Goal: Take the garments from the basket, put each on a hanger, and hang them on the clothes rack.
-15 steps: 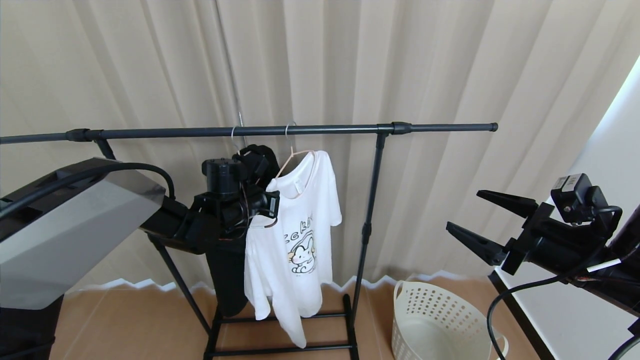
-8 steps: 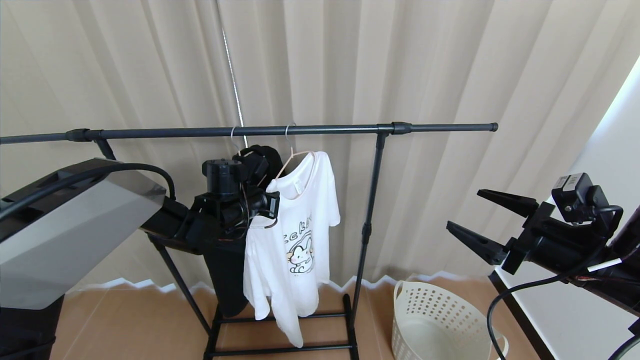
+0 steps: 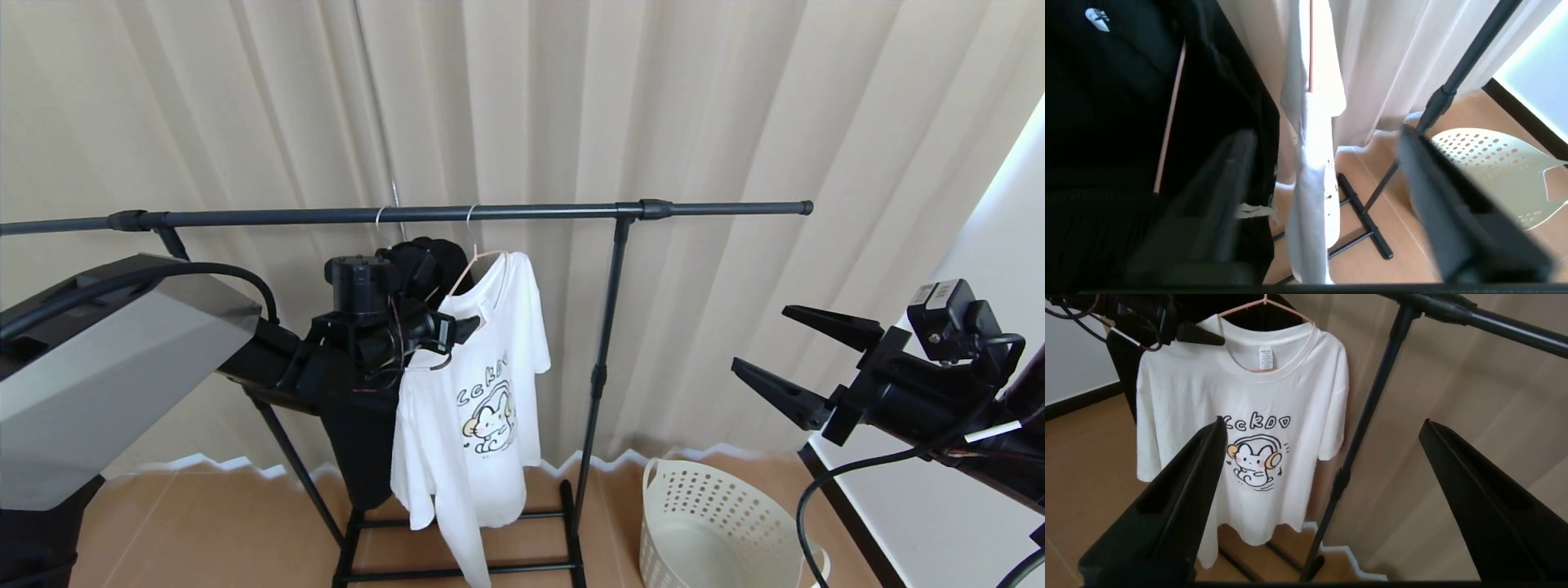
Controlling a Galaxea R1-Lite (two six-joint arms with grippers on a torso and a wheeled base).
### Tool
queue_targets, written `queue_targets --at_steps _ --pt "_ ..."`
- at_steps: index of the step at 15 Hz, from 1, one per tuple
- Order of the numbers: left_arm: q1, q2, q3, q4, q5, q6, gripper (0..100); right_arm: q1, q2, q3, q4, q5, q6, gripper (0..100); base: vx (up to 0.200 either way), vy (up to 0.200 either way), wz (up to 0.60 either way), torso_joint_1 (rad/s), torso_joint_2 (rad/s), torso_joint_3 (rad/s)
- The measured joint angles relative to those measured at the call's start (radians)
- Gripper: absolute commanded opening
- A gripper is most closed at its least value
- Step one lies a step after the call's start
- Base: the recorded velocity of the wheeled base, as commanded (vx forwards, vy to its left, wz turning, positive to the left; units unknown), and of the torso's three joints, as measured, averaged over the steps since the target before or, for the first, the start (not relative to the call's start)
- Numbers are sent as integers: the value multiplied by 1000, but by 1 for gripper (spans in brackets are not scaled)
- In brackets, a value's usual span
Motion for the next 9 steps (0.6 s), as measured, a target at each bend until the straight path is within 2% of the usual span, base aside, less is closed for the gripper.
queue_targets --at_steps 9 --pt "1 -99 76 2 -3 -5 100 0 -3 0 -3 -1 0 100 0 0 0 0 0 0"
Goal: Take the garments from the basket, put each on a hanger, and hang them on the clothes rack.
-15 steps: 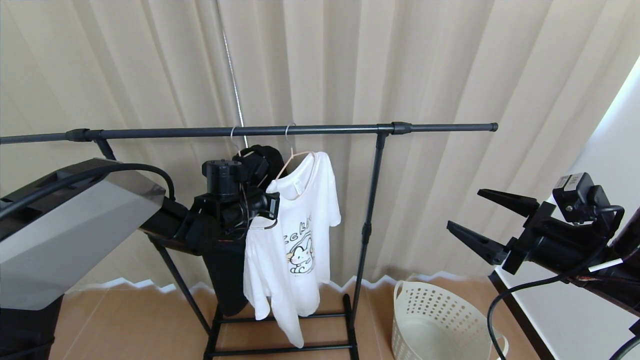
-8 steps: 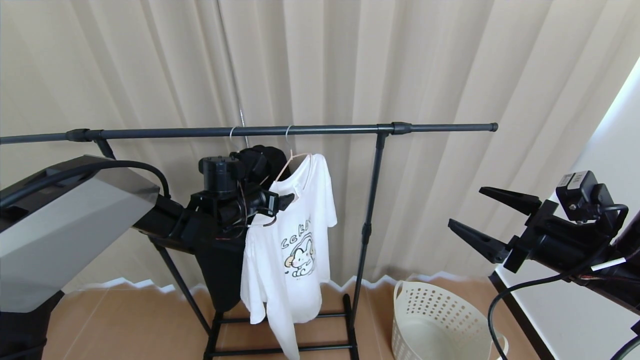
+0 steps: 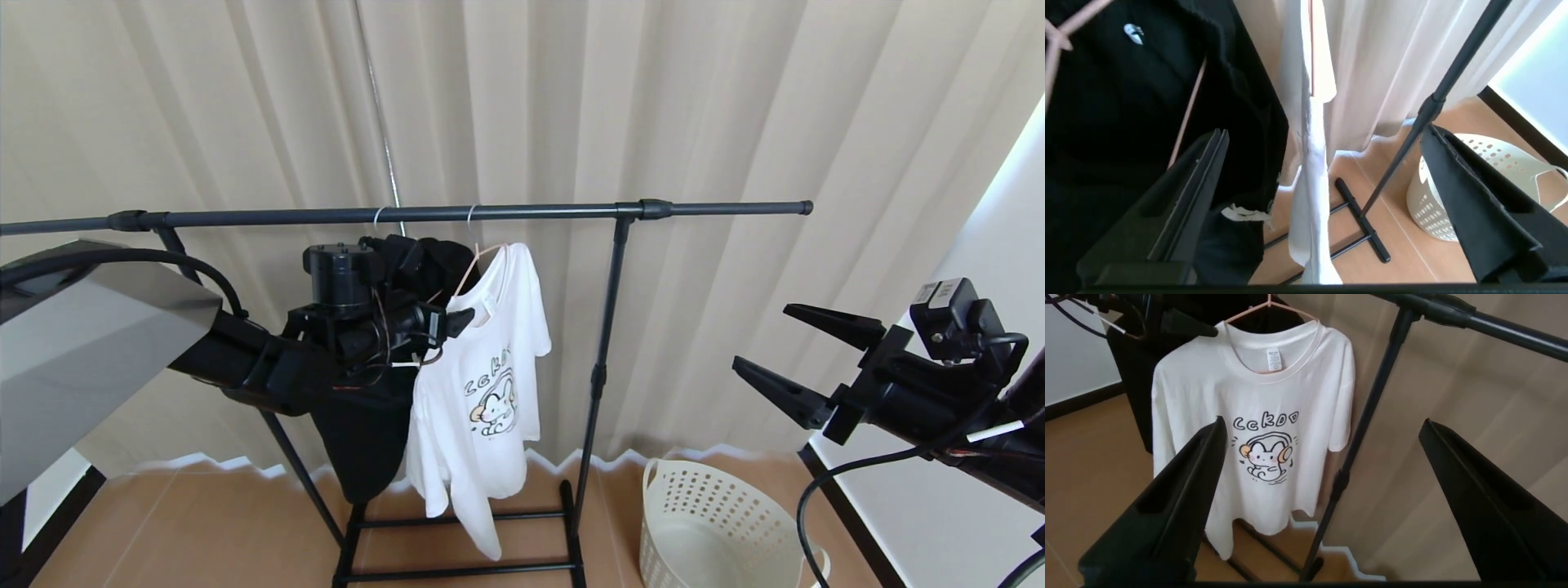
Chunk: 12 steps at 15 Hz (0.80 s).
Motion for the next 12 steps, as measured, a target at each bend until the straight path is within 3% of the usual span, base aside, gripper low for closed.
queue_targets --at_steps 4,8,9,12 --pt "-1 -83 62 1 0 2 100 5 -11 -12 9 -45 5 100 0 0 0 0 0 0" --pt "-1 -265 243 1 -5 3 100 23 -29 -41 24 -114 80 100 0 0 0 0 0 0" --pt "0 -307 286 1 -5 3 100 29 -37 -50 65 -133 83 100 0 0 0 0 0 0" --pt "2 -490 434 0 -9 2 100 46 -137 -104 403 -194 90 100 0 0 0 0 0 0"
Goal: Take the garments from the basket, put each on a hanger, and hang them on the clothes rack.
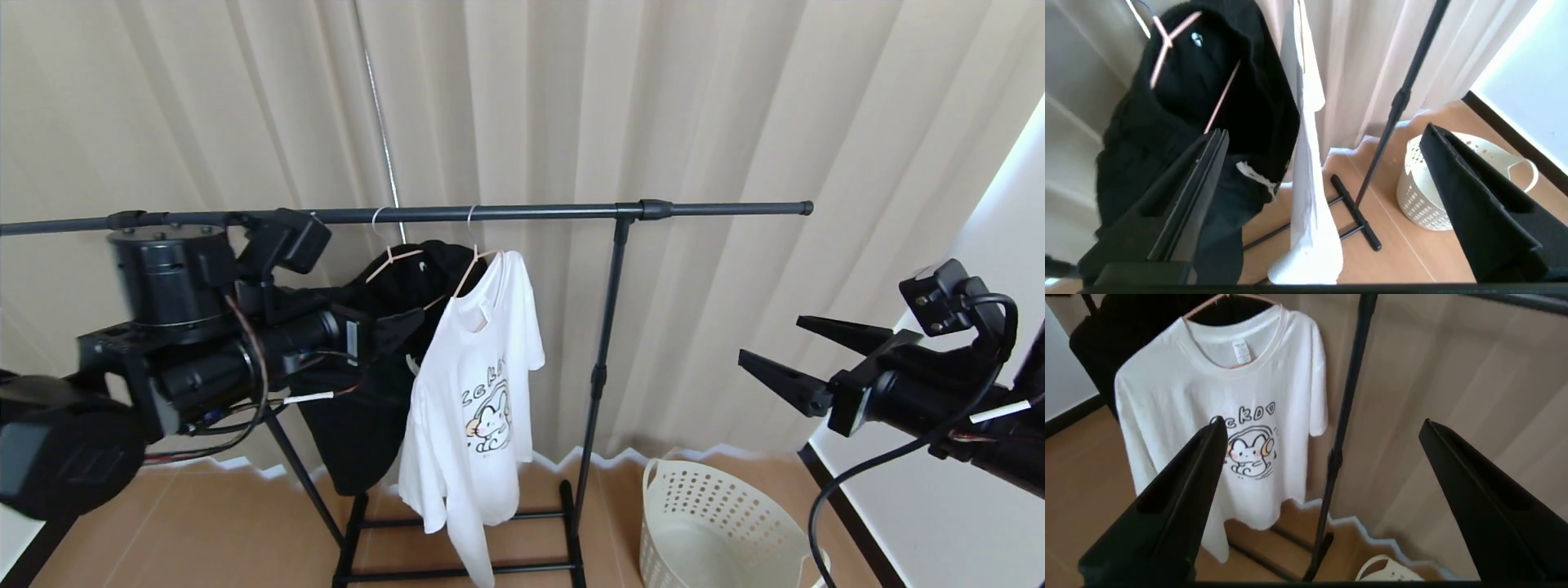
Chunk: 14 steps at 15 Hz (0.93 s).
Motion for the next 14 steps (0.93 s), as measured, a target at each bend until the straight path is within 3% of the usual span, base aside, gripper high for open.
queue_targets --at_steps 4,7,11,14 --pt "0 -276 202 3 -2 -12 100 12 -258 -83 441 -42 27 100 0 0 0 0 0 0" --pt "0 -480 405 7 -2 -13 100 33 -481 -65 643 -101 32 100 0 0 0 0 0 0" --pt "-2 -699 668 10 -4 -14 100 64 -803 119 750 -137 12 100 0 0 0 0 0 0" --pt "-2 -857 728 116 -4 -20 100 60 -1075 254 916 -145 -21 100 0 0 0 0 0 0"
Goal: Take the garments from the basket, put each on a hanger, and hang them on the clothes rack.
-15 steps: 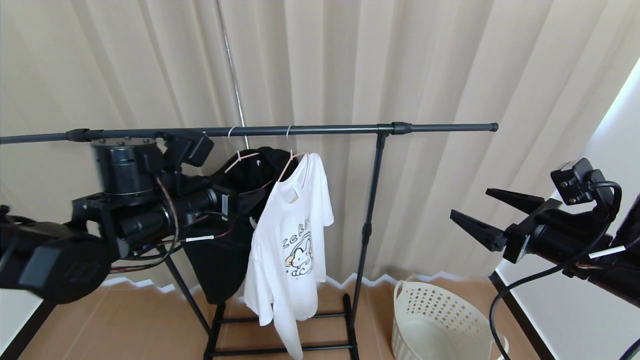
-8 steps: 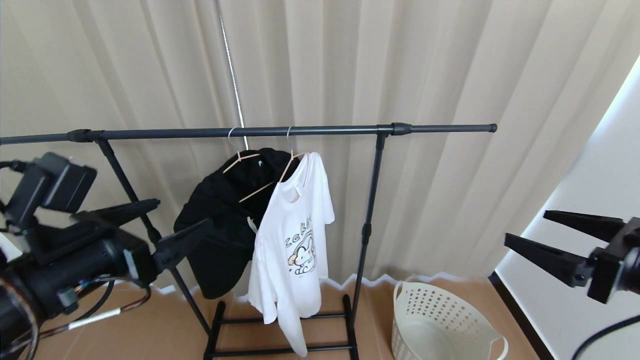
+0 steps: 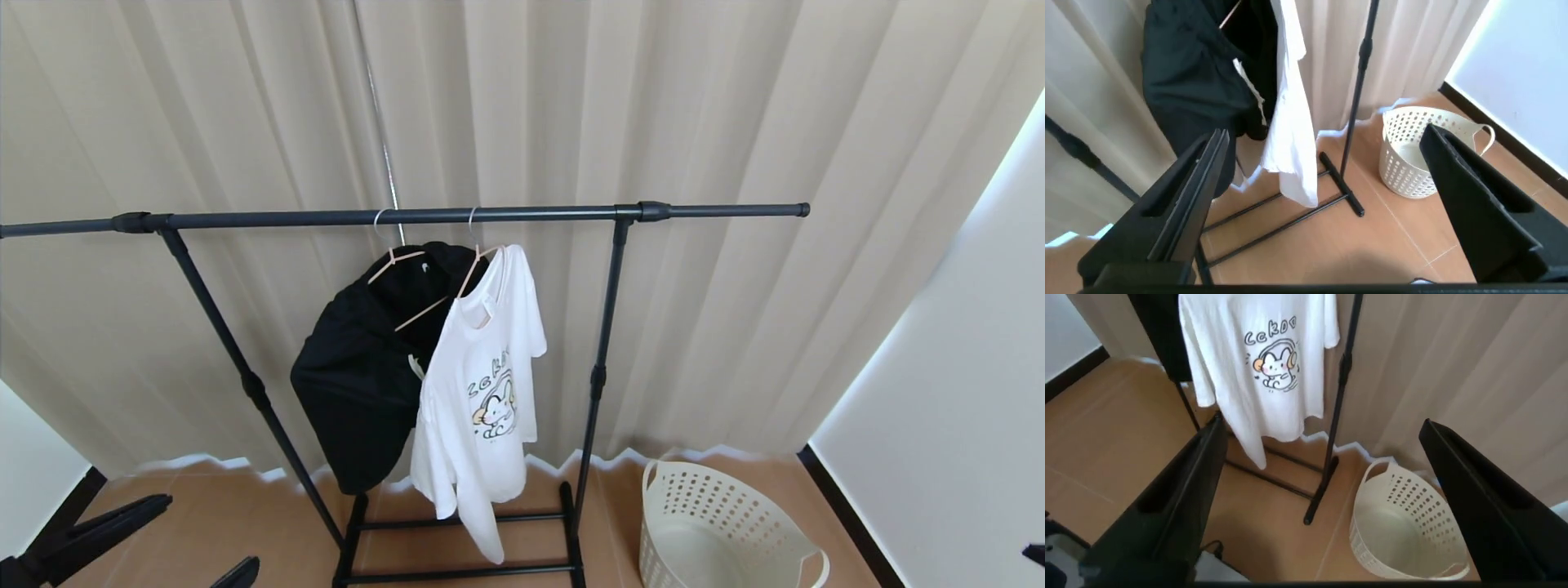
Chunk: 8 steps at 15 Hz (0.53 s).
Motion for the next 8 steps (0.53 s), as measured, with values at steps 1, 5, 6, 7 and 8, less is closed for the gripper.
queue_targets --at_steps 1,5,6,7,8 --pt "0 -63 5 83 0 0 100 -22 -79 35 49 -1 -6 100 0 0 0 0 0 0" --pt "-1 -321 10 400 0 0 100 -145 -283 99 105 -2 14 100 0 0 0 0 0 0" --pt "10 -391 10 476 2 -1 100 -185 -329 102 104 -7 21 100 0 0 0 0 0 0" --pt "33 -449 11 518 4 0 100 -212 -362 104 99 -41 22 100 0 0 0 0 0 0" --pt "65 -499 11 530 7 2 100 -224 -386 107 94 -73 20 100 0 0 0 0 0 0"
